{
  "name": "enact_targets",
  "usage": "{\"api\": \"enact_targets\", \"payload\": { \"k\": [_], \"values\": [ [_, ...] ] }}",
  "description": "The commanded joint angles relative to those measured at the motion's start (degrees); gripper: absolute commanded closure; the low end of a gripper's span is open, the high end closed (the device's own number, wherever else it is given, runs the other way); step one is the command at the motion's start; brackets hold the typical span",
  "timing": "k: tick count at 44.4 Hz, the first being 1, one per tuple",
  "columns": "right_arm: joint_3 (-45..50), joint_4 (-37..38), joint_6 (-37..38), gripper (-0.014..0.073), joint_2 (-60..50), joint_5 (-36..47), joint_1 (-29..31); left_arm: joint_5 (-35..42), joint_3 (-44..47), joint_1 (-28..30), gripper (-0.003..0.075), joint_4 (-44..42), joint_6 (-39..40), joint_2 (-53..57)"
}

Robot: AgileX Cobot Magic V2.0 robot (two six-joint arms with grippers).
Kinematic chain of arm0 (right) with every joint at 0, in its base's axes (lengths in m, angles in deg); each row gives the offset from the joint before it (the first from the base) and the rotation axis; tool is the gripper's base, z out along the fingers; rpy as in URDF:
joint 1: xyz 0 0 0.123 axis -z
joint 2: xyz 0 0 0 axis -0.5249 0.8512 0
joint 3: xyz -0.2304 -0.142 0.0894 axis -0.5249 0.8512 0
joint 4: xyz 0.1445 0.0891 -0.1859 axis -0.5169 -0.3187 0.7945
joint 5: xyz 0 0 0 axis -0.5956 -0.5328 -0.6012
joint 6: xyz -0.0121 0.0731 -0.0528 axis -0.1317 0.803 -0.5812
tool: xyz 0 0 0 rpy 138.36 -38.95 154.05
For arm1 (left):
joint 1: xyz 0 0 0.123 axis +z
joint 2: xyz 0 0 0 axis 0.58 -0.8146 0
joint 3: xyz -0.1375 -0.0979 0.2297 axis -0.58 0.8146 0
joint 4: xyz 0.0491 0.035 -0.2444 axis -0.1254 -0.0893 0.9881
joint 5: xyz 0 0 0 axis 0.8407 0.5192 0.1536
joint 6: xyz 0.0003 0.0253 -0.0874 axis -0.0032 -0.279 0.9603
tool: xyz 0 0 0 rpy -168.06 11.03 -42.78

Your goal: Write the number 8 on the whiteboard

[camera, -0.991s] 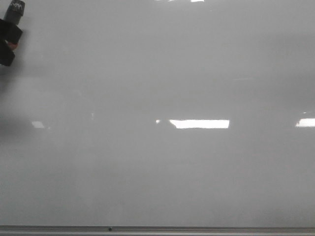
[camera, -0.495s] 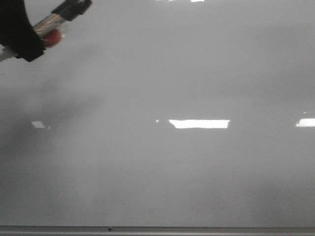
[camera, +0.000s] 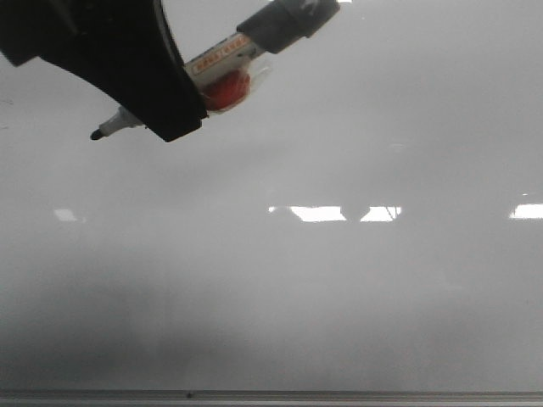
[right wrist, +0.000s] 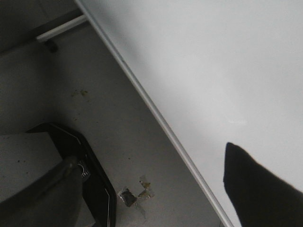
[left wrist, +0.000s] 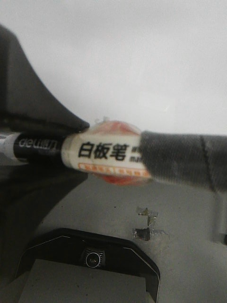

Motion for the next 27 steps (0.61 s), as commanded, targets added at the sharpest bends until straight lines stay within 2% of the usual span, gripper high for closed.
{"api": "enact_targets", "payload": {
  "k": [1, 15, 27],
  "values": [
    [-3.1, -3.2, -3.1, -0.0031, 1.2, 2.7, -3.8, 2.9, -1.9, -1.7, 0.0739, 0.8, -0.8, 2.0],
    [-10.7, -3.3, -5.7, -0.0026, 9.8, 5.1, -14.6, 2.8, -1.9, -4.7, 0.0739, 0.7, -2.3, 2.0],
    [-13.7, -3.3, -5.8, 0.0130, 15.1, 8.6, -20.2, 2.8, -1.9, -4.7, 0.0739, 0.7, -2.3, 2.0]
  ]
}}
